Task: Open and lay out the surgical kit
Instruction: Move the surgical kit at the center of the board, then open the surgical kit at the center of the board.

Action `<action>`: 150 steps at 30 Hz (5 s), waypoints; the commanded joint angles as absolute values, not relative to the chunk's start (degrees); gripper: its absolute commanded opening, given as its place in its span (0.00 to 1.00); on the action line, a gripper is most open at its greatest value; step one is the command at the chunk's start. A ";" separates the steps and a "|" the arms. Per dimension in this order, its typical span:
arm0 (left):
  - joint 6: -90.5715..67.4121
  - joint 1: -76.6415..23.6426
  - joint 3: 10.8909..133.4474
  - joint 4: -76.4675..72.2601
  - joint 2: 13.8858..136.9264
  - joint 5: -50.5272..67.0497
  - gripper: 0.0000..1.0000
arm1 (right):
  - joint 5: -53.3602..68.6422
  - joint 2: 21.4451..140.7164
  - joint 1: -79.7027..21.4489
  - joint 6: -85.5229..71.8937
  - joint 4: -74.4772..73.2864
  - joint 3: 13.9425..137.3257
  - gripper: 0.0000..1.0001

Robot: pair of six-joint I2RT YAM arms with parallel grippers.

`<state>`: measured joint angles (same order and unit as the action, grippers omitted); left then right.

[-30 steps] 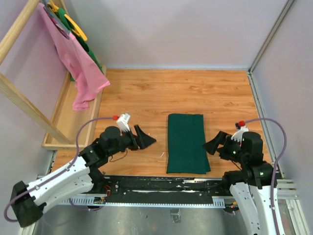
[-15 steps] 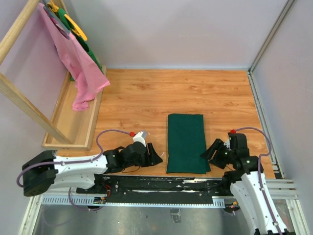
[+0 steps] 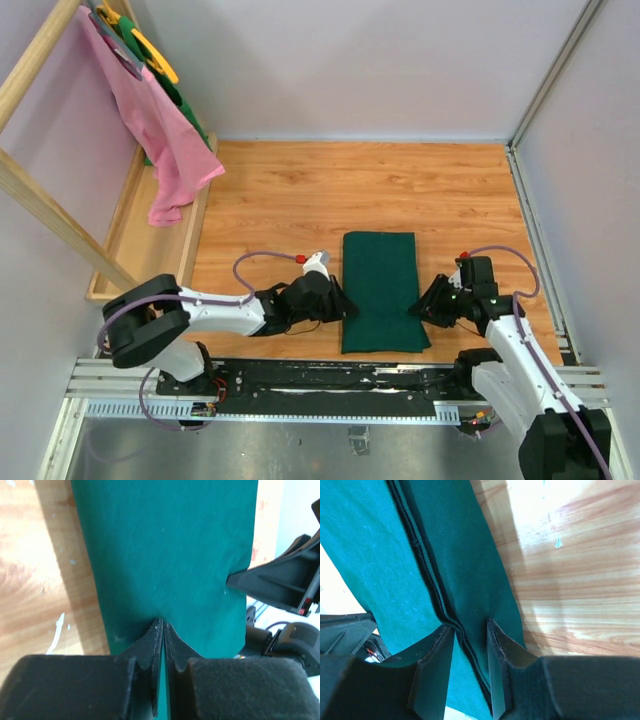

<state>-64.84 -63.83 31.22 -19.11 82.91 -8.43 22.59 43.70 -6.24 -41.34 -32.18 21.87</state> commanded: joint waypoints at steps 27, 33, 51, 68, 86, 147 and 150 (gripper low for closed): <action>-45.75 -36.13 70.50 -14.67 114.87 11.92 0.03 | 19.47 87.19 -5.16 -43.14 -10.60 48.37 0.20; -41.51 -34.19 71.07 -6.41 103.42 11.12 0.24 | 18.73 87.46 -5.10 -42.90 -10.05 48.75 0.19; -43.67 -34.10 65.38 2.83 111.66 4.46 0.00 | 16.38 81.42 -5.10 -43.94 -8.59 42.80 0.19; -38.90 -30.02 99.95 12.65 132.52 0.66 0.01 | 16.87 99.17 -4.62 -44.23 -4.61 57.14 0.19; -31.32 -26.56 100.64 16.47 123.74 -6.54 0.44 | 21.53 98.29 -3.90 -41.39 -0.32 62.87 0.67; -21.48 -51.61 113.08 30.78 121.28 -36.97 0.00 | 32.18 72.86 14.84 -33.98 -15.35 53.10 0.82; -26.43 -47.11 104.65 28.99 115.02 -37.93 0.00 | 30.93 73.98 12.10 -30.75 -17.35 55.40 0.81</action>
